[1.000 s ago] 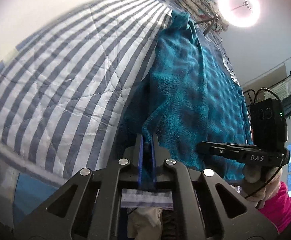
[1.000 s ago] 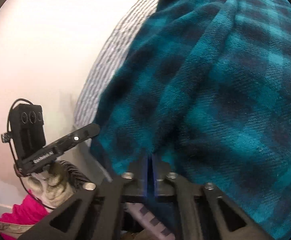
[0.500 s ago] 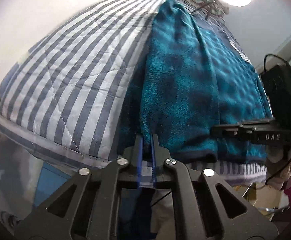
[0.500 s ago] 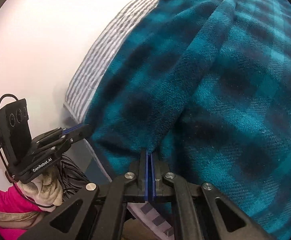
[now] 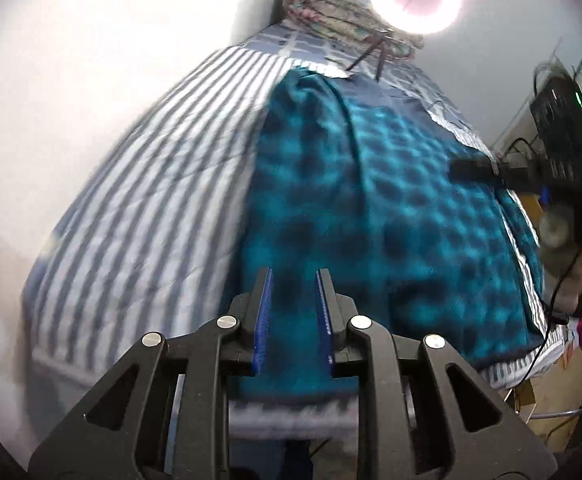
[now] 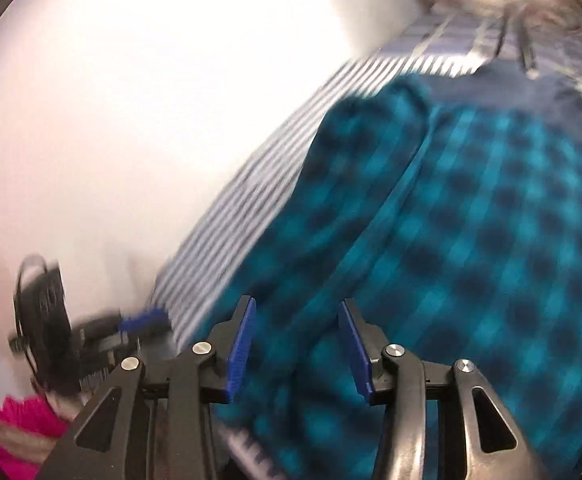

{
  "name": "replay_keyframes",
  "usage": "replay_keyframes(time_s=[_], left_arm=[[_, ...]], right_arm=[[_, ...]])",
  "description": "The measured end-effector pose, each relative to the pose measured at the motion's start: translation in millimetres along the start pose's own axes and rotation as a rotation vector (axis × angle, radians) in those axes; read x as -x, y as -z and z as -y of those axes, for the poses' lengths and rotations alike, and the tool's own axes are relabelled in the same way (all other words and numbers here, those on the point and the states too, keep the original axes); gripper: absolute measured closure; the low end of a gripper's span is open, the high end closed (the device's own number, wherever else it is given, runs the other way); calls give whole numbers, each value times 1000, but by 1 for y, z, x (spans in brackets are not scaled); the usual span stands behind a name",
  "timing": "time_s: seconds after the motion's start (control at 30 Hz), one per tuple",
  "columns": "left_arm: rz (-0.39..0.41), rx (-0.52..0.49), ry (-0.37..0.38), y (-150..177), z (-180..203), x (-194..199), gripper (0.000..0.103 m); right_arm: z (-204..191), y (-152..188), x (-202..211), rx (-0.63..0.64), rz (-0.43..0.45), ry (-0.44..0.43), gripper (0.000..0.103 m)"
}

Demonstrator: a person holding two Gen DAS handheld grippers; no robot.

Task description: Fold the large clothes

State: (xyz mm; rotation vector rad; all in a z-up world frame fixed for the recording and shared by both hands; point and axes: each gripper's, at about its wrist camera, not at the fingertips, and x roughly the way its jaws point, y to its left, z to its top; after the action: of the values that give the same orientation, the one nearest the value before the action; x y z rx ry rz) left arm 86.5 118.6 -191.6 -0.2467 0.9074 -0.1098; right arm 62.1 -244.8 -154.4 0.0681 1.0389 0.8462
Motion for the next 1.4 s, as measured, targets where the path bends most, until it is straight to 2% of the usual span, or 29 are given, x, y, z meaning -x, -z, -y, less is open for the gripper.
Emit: replay_keyframes(time_s=[0.13, 0.33, 0.4, 0.5, 0.6, 0.77, 0.97, 1.1, 1.13, 1.17, 1.23, 1.33, 1.4], left_arm=[[-34, -25, -23, -10, 9, -42, 83], [-149, -7, -50, 17, -11, -92, 83], [-117, -21, -49, 24, -11, -91, 83], [-105, -55, -70, 28, -6, -90, 83], [-99, -48, -61, 29, -4, -91, 83], [-71, -83, -85, 37, 2, -84, 83], [-58, -87, -62, 42, 2, -79, 83], [-69, -14, 3, 39, -14, -64, 81], [-65, 22, 17, 40, -22, -55, 75], [-57, 50, 24, 41, -29, -46, 61], [-34, 116, 24, 47, -48, -28, 42], [-67, 210, 60, 58, -72, -20, 41], [-88, 244, 56, 64, -81, -21, 41]], right_arm=[[37, -39, 11, -25, 87, 39, 53], [66, -87, -19, -38, 125, 78, 53], [70, -99, -33, -28, 120, 82, 55], [83, -121, -60, -26, 102, 135, 56], [97, -138, -92, -67, 98, 96, 56], [90, -152, -137, -30, 88, 137, 60], [93, -156, -210, 12, -14, 318, 60], [83, -150, -209, 65, -10, 364, 59], [81, -151, -201, 55, -19, 357, 59], [78, -149, -189, 40, -17, 332, 60], [70, -140, -163, 44, 4, 265, 60], [52, -116, -137, 97, -14, 205, 60], [43, -95, -129, 126, -44, 179, 60]])
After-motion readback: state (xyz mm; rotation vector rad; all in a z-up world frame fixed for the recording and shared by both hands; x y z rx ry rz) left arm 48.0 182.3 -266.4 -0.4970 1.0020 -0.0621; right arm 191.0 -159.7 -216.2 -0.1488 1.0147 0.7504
